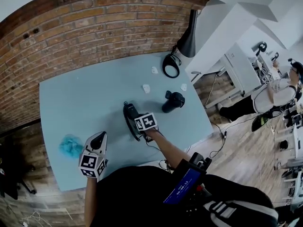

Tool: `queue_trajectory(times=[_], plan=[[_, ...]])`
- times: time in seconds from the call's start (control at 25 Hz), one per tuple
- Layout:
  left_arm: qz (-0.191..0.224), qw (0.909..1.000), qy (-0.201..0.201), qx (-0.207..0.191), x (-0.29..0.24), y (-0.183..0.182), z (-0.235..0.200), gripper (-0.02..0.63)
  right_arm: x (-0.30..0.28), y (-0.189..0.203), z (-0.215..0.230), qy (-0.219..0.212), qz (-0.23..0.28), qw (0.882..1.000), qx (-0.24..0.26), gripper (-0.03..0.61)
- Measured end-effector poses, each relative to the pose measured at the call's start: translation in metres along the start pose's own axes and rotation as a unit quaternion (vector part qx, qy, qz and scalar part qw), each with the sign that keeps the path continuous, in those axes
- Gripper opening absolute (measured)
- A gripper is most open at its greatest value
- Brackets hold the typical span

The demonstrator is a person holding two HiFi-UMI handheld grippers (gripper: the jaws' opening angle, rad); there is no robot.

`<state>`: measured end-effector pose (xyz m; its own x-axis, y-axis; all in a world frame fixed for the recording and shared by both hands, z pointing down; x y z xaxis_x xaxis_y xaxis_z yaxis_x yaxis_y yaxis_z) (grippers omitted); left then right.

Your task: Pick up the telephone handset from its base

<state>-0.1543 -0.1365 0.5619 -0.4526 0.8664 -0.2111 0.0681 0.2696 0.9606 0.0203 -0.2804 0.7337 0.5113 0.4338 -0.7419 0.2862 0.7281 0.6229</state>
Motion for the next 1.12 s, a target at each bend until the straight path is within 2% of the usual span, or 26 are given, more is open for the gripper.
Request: queue_trajectory(times=[0.12,0.28,0.68,0.96,1.12], plan=[[-0.001,1.0000,0.002,-0.002,-0.002,0.000,0.003,0.020,0.002,-0.003,-0.001,-0.002,0.002,1.000,0.025,0.249],[-0.002,1.0000,0.005,-0.004,-0.001,0.001,0.004,0.020,0.004,-0.005,-0.001,0.003,0.013,1.000,0.022,0.247],[-0.004,0.9999,0.010,-0.006,-0.003,0.002,0.007,0.020,0.017,-0.021,0.003,-0.012,0.050,0.998,-0.027,0.247],[-0.005,0.9999,0.011,-0.006,-0.002,0.003,0.009,0.020,0.027,-0.037,-0.003,-0.039,0.086,0.995,-0.045,0.245],[-0.006,0.9999,0.011,-0.006,-0.002,0.004,0.007,0.020,0.032,-0.049,-0.009,-0.067,0.112,0.988,-0.084,0.245]])
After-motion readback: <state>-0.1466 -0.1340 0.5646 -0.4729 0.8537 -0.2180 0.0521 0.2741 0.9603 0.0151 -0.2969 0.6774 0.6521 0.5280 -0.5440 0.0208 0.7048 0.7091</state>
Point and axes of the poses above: the fingertips, and each gripper's own axes: x backward along the fingers, z to its right, y out of its underside, the point moved 3 cm from there along x, backward along the fingers, and after that the axes turned 5 degrees about z, right-handed, at the moved point
